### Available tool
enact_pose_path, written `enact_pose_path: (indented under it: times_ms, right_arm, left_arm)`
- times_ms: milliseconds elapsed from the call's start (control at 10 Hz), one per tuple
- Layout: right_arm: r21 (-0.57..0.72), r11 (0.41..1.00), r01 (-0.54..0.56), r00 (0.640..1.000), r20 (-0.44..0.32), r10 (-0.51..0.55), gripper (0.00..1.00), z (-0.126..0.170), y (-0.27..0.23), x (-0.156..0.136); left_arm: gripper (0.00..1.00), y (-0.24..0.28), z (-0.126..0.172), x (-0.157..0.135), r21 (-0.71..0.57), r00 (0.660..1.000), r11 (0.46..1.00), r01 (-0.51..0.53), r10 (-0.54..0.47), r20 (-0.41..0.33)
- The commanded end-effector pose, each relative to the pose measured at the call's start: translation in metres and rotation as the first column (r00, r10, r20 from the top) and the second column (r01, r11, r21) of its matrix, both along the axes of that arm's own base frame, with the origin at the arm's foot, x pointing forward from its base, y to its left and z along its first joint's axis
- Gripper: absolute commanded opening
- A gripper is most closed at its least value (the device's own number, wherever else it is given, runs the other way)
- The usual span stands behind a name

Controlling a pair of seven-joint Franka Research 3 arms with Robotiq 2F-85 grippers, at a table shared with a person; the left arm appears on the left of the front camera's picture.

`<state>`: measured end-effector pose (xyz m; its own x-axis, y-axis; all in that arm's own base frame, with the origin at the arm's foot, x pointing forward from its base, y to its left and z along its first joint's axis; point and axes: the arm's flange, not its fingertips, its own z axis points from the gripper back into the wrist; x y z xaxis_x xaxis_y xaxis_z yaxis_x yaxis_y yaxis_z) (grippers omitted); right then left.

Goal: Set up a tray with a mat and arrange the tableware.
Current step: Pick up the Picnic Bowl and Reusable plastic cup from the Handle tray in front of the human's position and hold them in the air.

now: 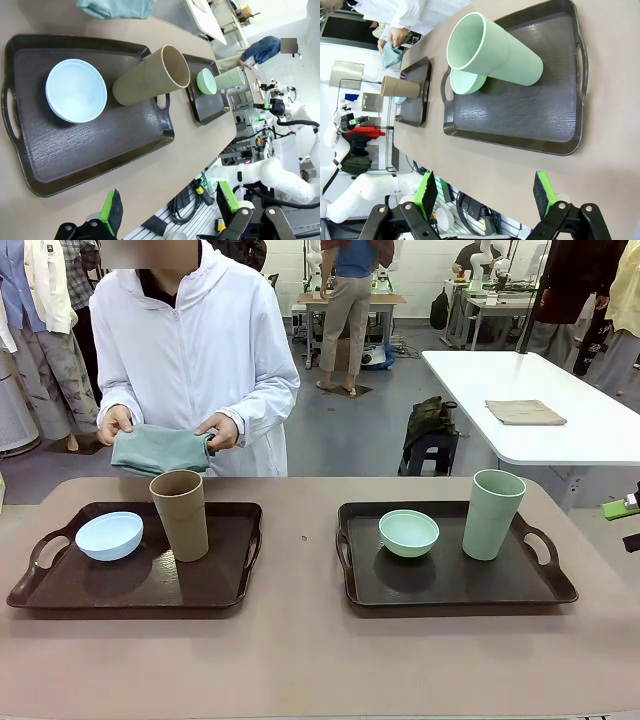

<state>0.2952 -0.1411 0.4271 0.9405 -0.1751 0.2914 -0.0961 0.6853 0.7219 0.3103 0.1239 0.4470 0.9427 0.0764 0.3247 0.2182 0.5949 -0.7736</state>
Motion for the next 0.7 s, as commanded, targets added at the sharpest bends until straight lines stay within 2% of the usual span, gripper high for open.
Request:
enact_pose_path:
  times_ms: [0, 200, 300, 400, 600]
  right_arm:
    - [0.028, 1.0, 0.003, 1.0, 0.012, -0.003, 1.0, 0.0, 0.0, 0.003]
    - [0.028, 1.0, 0.003, 1.0, 0.012, -0.003, 1.0, 0.0, 0.0, 0.003]
    - [0.0, 1.0, 0.0, 1.0, 0.0, 0.0, 1.0, 0.0, 0.0, 0.0]
    - [-0.035, 0.998, -0.056, 0.996, 0.067, 0.058, 1.0, 0.015, 0.017, 0.013]
    - [-0.178, 0.978, -0.112, 0.981, 0.136, 0.137, 1.0, 0.053, 0.075, 0.046]
  left_arm:
    - [1.0, 0.001, -0.002, 0.0, -0.019, 1.0, 1.0, 0.006, -0.006, 0.027]
    - [1.0, 0.001, -0.002, 0.0, -0.019, 1.0, 1.0, 0.006, -0.006, 0.027]
    - [1.0, 0.0, 0.0, 0.0, 0.0, 1.0, 1.0, 0.0, 0.0, 0.0]
    - [1.0, -0.011, 0.01, 0.011, 0.07, 0.998, 0.997, 0.029, -0.033, 0.059]
    - [1.0, -0.033, 0.043, 0.017, 0.335, 0.98, 0.938, 0.086, -0.141, 0.143]
